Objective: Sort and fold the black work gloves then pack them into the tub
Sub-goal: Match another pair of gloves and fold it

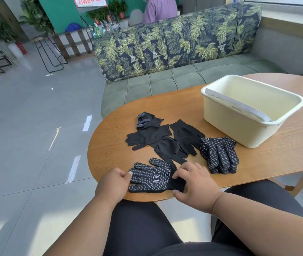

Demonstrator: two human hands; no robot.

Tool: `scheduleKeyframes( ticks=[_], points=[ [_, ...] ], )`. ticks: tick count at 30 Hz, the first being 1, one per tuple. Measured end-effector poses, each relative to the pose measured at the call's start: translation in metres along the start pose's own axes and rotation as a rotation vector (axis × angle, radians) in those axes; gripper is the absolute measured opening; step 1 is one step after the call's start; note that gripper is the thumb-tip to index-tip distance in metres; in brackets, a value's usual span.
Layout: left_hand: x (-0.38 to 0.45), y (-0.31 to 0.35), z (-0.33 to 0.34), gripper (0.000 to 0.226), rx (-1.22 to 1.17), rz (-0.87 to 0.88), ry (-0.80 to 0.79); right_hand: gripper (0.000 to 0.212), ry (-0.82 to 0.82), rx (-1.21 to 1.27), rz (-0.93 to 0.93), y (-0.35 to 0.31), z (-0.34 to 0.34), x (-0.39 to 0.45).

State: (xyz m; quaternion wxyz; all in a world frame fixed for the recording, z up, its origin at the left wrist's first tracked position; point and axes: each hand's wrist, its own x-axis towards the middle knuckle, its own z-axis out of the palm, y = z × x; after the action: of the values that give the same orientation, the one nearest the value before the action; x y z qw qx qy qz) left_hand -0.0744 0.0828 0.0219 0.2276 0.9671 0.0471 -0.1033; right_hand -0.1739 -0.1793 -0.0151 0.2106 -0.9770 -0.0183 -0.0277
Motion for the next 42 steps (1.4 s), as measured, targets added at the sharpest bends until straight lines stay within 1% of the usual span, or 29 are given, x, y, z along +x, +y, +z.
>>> scheduleKeyframes(
  ticks=[2, 4, 6, 8, 10, 13, 18, 22, 26, 32, 35, 40, 42],
  points=[
    [0.000, 0.003, 0.002, 0.026, 0.004, 0.063, 0.082, 0.059, -0.010, -0.010, -0.005, 0.000, 0.000, -0.001],
    [-0.001, 0.008, 0.007, 0.036, 0.042, 0.201, 0.132, 0.069, -0.036, -0.035, 0.001, -0.001, 0.000, 0.000],
    [-0.005, 0.014, 0.016, 0.052, 0.114, 0.341, 0.080, 0.075, -0.045, -0.064, 0.009, -0.002, 0.001, 0.001],
    [-0.009, 0.018, 0.028, 0.065, 0.193, 0.390, -0.049, 0.081, -0.054, -0.084, 0.024, -0.003, 0.002, 0.002],
    [-0.010, 0.014, 0.041, 0.072, 0.325, 0.399, -0.127, 0.086, -0.066, -0.087, 0.052, -0.003, 0.002, 0.002],
    [-0.009, 0.006, 0.053, 0.076, 0.438, 0.415, -0.105, 0.087, -0.079, -0.085, 0.081, -0.003, 0.001, 0.004],
    [-0.009, 0.003, 0.056, 0.078, 0.458, 0.431, -0.067, 0.082, -0.075, -0.100, 0.099, -0.005, 0.000, 0.007],
    [-0.010, 0.003, 0.056, 0.089, 0.479, 0.433, -0.056, 0.075, -0.039, -0.097, 0.132, -0.006, 0.002, 0.009],
    [-0.011, 0.004, 0.056, 0.097, 0.488, 0.431, -0.058, 0.061, -0.020, -0.146, 0.154, -0.006, 0.005, 0.011],
    [-0.012, 0.007, 0.055, 0.109, 0.502, 0.422, -0.057, 0.060, -0.039, -0.146, 0.111, -0.006, 0.007, 0.009],
    [-0.012, 0.006, 0.055, 0.109, 0.502, 0.424, -0.053, 0.060, -0.058, -0.140, 0.119, -0.008, 0.001, 0.013],
    [-0.012, 0.006, 0.057, 0.103, 0.514, 0.418, -0.046, 0.069, -0.093, -0.165, 0.154, -0.015, -0.009, 0.021],
    [-0.012, 0.007, 0.057, 0.101, 0.511, 0.416, -0.045, 0.068, -0.089, -0.189, 0.160, -0.018, -0.012, 0.023]
  ],
)
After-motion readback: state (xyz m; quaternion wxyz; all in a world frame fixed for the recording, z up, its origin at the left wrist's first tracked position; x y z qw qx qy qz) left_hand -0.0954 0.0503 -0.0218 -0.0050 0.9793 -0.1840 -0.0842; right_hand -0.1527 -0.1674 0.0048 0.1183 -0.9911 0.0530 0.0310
